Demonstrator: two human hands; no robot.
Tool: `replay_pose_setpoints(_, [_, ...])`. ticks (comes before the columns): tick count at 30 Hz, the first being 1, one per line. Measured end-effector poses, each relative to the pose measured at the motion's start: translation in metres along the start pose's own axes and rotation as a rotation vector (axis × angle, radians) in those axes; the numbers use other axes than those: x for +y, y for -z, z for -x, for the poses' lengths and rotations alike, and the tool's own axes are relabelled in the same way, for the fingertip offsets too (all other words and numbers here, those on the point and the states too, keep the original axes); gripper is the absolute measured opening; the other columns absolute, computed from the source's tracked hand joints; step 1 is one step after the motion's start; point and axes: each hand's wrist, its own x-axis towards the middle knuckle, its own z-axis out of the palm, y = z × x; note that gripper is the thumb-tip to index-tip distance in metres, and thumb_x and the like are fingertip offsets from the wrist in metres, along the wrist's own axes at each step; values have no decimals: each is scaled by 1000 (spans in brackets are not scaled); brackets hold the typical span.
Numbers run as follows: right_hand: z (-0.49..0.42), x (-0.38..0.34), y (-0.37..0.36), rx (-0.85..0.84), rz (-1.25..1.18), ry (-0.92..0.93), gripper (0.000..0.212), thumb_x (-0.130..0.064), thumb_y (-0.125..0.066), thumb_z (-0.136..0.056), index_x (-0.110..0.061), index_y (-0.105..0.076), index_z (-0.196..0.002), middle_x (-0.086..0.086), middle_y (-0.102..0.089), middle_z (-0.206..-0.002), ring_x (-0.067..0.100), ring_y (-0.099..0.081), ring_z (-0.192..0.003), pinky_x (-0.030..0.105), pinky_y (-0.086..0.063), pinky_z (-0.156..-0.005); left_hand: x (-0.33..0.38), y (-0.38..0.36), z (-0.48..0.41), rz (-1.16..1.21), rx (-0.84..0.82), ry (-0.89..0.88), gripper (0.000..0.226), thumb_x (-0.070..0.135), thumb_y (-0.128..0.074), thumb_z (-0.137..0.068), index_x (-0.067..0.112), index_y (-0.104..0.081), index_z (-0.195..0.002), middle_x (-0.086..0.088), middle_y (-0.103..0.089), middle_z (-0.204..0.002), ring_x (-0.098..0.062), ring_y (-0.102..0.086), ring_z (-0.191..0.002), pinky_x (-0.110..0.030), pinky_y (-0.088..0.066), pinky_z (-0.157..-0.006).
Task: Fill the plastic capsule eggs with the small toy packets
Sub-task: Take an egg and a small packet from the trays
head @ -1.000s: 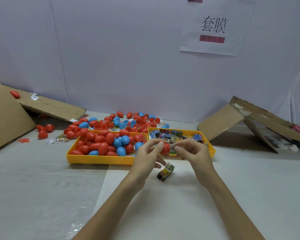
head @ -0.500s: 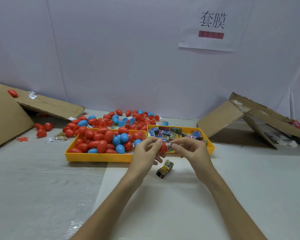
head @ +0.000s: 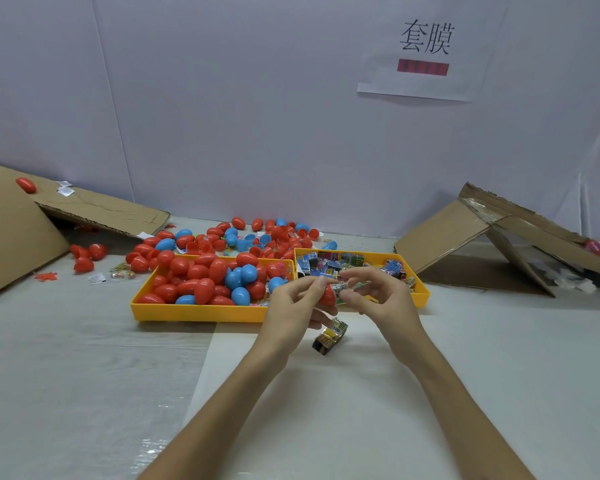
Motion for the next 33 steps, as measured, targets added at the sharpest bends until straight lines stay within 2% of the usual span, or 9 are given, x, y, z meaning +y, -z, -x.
replay_pose_setpoints(5, [2,-3,-1,-44,-69,-16,32,-26,-80,-77,-23,-73,-109,-5,-74,-100,13,-72,-84,21,-54,-67,1,0,1,31,-7,19,25,31,-50,-105,21,-72,-110,-5,-78,-80,-19,-74,-68,-23,-59,-62])
replay_pose_setpoints(8, [2,-1,-2,-52,-94,-12,31,-18,-81,-81,-24,-73,-110,-4,-74,-102,14,-73,-83,21,-55,-68,2,0,2,81,-16,55,27,31,-50,-106,18,-71,-114,-7,-78,-84,-22,-76,-72,-22,-57,-63])
replay_pose_setpoints(15, [2,2,-6,-50,-60,27,37,-23,-82,-78,-40,-71,-109,-12,-71,-100,12,-72,-86,23,-56,-70,0,2,5,311,-102,206,24,33,-51,-105,22,-69,-117,-9,-78,-104,-25,-76,-97,-24,-60,-73])
replay_pose_setpoints(18, [3,3,-11,54,37,82,42,-28,-85,-75,-32,-67,-112,-8,-68,-99,12,-71,-82,25,-57,-68,0,3,5,417,-129,247,25,31,-50,-105,20,-68,-119,-9,-77,-110,-24,-74,-103,-23,-60,-74])
replay_pose_setpoints(21, [6,5,-20,229,155,200,33,-22,-87,-76,-27,-62,-95,-12,-64,-89,12,-65,-72,21,-52,-60,-1,4,4,531,-134,283,22,28,-53,-104,18,-65,-120,-11,-76,-113,-25,-74,-104,-25,-60,-74])
replay_pose_setpoints(25, [8,7,-25,283,263,372,15,-12,-83,-81,-16,-68,-80,-8,-65,-79,14,-63,-72,27,-51,-60,-2,5,3,606,-156,291,25,25,-55,-103,14,-61,-125,-13,-74,-117,-27,-73,-107,-28,-61,-77])
replay_pose_setpoints(29, [9,9,-22,287,343,451,7,-11,-81,-84,-15,-74,-86,-9,-69,-85,10,-65,-77,24,-50,-63,-4,4,2,595,-179,274,28,25,-56,-102,13,-59,-128,-13,-73,-119,-27,-71,-111,-30,-61,-83])
replay_pose_setpoints(31, [9,11,-23,274,360,469,13,-15,-83,-81,-16,-74,-92,-9,-70,-90,8,-65,-81,15,-46,-68,-5,4,1,605,-184,261,32,25,-56,-102,10,-57,-131,-16,-72,-121,-27,-69,-114,-34,-60,-92])
replay_pose_setpoints(33, [10,11,-25,264,388,471,24,-18,-87,-77,-16,-74,-97,-9,-69,-94,8,-65,-87,16,-46,-76,-5,5,1,602,-210,245,34,27,-53,-104,9,-56,-132,-16,-71,-124,-27,-68,-118,-36,-58,-96])
